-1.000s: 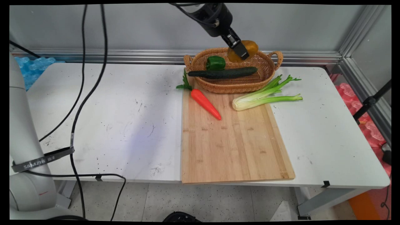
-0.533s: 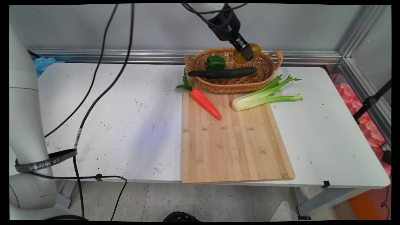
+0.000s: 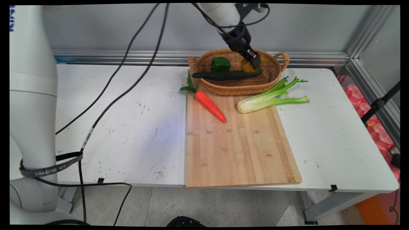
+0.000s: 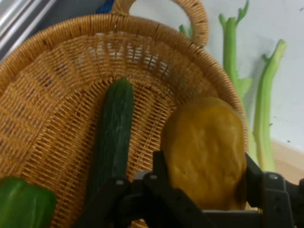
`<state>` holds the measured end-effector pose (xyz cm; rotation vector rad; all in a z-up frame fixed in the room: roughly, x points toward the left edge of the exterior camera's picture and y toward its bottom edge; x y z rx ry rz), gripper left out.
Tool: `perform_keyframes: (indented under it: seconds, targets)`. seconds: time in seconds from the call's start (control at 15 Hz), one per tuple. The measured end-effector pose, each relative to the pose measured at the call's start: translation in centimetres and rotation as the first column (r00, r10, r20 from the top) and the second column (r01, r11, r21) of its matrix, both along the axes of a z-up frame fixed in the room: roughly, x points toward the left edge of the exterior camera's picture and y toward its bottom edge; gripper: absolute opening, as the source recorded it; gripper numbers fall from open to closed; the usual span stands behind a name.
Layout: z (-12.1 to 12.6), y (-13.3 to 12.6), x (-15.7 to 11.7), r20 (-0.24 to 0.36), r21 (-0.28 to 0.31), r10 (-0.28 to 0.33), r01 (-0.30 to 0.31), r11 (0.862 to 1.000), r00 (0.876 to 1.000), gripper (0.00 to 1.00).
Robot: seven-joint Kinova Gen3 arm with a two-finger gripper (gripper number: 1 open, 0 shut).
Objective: Place the picked object in the vegetable basket
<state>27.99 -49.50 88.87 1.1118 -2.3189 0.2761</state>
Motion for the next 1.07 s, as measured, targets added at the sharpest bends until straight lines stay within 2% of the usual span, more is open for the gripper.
perform_keyframes:
  seconds: [0.27, 0.73, 0.8, 1.07]
  targets:
    - [-3.1, -2.5, -0.9, 0.015, 0.041, 0.025, -0.026, 0.999, 1.0, 0.0]
    - [-6.9, -5.6, -2.1, 0.032, 0.09, 0.037, -0.04, 0.995, 0.999, 0.0]
    - [-7.2, -5.9, -2.1, 0.032, 0.093, 0.038, -0.041, 0.995, 0.999, 1.0]
    - [-7.8, -6.7, -2.4, 0.032, 0.095, 0.035, -0.038, 0.995, 0.999, 1.0]
